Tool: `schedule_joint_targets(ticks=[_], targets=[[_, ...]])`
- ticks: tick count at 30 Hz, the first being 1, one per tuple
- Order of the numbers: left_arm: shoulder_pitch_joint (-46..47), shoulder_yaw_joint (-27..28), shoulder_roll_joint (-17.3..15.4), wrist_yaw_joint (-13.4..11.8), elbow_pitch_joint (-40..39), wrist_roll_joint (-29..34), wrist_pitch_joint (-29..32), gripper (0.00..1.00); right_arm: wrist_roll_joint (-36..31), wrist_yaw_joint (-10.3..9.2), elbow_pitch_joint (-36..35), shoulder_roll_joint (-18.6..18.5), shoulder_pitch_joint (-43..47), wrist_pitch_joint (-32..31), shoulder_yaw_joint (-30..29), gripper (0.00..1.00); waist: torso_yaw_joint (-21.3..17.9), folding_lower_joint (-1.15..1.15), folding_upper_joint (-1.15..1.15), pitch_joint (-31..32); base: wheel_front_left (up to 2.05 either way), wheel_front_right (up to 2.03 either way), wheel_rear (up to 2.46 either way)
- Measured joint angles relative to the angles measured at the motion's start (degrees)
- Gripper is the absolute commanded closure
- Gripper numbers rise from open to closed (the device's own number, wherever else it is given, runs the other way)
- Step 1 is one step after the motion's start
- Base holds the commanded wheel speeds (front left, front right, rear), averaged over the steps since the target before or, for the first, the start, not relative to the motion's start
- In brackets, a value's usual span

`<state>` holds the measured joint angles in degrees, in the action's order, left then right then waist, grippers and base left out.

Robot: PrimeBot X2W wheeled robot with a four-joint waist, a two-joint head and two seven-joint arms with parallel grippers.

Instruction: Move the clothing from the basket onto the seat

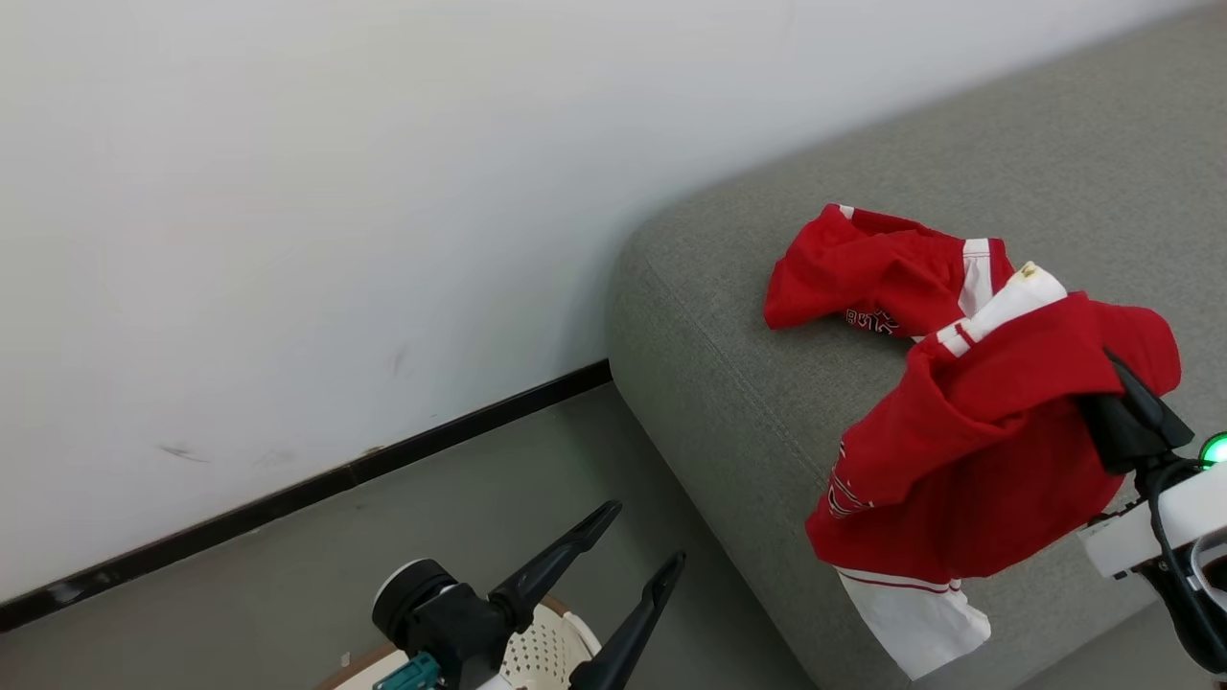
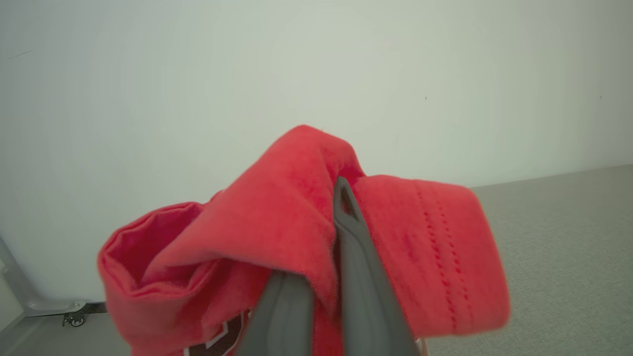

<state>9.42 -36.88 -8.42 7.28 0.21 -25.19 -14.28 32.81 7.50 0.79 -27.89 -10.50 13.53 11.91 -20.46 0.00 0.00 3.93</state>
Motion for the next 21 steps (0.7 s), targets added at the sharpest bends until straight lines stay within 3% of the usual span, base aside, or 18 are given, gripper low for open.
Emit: schedule_joint_targets(ticks=[5,10,21], targets=[[-0.53,1.12,-0.14,-0.01,-0.52,0.21,0.00,0.00,0.97,0.00,-0.89,0.26,-2.24,-2.47,2.21,1.00,-1.12,0.00,0.00,-0.60,0.00,0.00,0.00],[-0.64,2.97,-0.73,-0.63,-1.72,1.09,0.00,0.00,2.37,0.00,-1.33,-0.33,-11.66,-5.03,2.23,1.00,-1.37,0.00,0.00,-1.76,0.00,0.00,0.00],[-0.64,6.25,-2.64,-2.69,-5.73,3.27,-0.02,0.00,5.61,0.00,5.11,-2.87,-30.45,-11.93,-5.46,1.00,0.13,0.00,0.00,-5.02,0.00,0.00,0.00]])
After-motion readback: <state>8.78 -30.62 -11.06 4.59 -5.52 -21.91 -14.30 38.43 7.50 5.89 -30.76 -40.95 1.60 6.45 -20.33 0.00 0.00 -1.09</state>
